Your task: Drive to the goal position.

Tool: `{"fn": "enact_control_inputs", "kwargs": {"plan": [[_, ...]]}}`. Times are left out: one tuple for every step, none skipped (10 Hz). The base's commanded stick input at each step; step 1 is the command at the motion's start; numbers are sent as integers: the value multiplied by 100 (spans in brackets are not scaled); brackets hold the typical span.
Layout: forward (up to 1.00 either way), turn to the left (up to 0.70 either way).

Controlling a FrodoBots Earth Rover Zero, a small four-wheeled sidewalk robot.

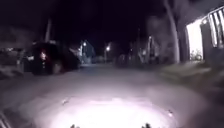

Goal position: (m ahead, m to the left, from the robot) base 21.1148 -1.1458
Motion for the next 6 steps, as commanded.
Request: {"fn": "enact_control_inputs", "kwargs": {"plan": [[70, 0], [70, 0], [70, 0], [70, 0], [70, 0], [70, 0]]}}
